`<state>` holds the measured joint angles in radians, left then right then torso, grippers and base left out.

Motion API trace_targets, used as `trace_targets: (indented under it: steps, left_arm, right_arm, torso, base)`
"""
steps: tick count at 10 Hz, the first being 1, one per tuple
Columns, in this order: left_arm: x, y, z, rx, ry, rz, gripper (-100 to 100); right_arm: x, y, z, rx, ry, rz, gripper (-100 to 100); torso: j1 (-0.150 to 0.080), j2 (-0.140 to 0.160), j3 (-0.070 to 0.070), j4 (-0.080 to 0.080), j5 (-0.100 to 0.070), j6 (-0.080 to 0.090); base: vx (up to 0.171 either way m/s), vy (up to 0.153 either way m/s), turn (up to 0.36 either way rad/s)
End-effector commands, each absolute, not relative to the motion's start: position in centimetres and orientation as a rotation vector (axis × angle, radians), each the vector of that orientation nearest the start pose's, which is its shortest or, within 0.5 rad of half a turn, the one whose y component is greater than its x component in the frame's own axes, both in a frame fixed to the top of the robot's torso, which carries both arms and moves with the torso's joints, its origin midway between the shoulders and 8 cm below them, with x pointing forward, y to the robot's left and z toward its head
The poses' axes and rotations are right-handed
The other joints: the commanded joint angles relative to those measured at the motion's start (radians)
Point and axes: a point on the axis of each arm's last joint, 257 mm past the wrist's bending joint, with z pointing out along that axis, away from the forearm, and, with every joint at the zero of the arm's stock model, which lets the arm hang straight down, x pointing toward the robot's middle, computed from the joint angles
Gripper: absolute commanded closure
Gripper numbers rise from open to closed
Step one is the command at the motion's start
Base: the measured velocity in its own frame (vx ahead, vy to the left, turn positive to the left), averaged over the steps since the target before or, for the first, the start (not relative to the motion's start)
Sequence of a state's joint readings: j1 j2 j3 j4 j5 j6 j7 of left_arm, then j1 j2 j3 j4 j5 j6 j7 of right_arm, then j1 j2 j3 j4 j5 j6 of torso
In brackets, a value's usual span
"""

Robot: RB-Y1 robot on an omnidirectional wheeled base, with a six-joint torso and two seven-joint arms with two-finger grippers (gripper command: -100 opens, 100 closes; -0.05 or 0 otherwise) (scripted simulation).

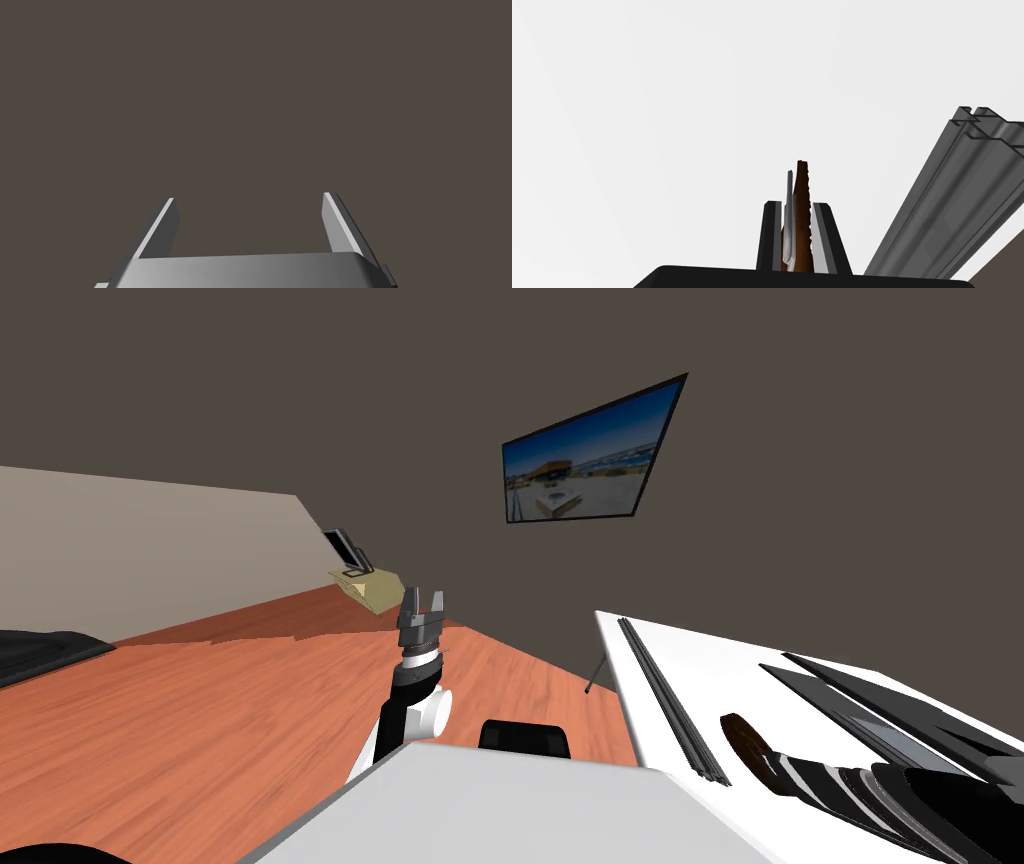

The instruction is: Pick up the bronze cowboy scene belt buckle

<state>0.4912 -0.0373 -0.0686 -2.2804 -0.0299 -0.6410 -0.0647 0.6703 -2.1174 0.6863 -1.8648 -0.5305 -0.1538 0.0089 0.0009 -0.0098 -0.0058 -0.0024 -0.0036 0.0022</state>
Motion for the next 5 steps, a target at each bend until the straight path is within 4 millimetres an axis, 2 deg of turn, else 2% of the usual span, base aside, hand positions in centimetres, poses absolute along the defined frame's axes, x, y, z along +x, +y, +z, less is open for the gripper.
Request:
trace_targets:
  steps: [1, 2, 3, 4, 5]
  left_arm:
    - [32.1, 25.2, 5.3, -0.532, 0.506, -1.323, 0]
    - [32.1, 25.2, 5.3, -0.532, 0.506, -1.323, 0]
    - [32.1, 25.3, 5.3, -0.532, 0.506, -1.323, 0]
    - [32.1, 25.2, 5.3, -0.532, 0.506, -1.323, 0]
    - [32.1, 25.3, 5.3, -0.532, 0.506, -1.323, 0]
  right_arm:
    - [14.4, -57.2, -30.3, 0.481, 2.874, -0.003, 100]
    - [14.5, -57.3, -30.2, 0.479, 2.872, 0.000, 100]
    - [14.2, -58.3, -29.8, 0.504, 2.866, -0.005, 100]
    - [14.3, -57.7, -30.2, 0.493, 2.870, -0.004, 100]
    - [14.3, -57.8, -30.1, 0.496, 2.868, -0.002, 0]
  torso:
    - [0.000, 0.000, 0.000, 0.000, 0.000, 0.000]
    - [0.000, 0.001, 0.000, 0.000, 0.001, 0.000]
    - [0.000, 0.001, 0.000, 0.000, 0.000, 0.001]
    - [0.000, 0.000, 0.000, 0.000, 0.001, 0.000]
    - [-0.001, -0.001, -0.001, 0.000, 0.000, 0.000]
  base:
    - [-0.058, 0.059, 0.198]
    - [-0.046, 0.037, 0.072]
    - [-0.026, 0.044, 0.132]
    - [-0.009, 0.018, 0.031]
    - [0.000, 0.000, 0.000]
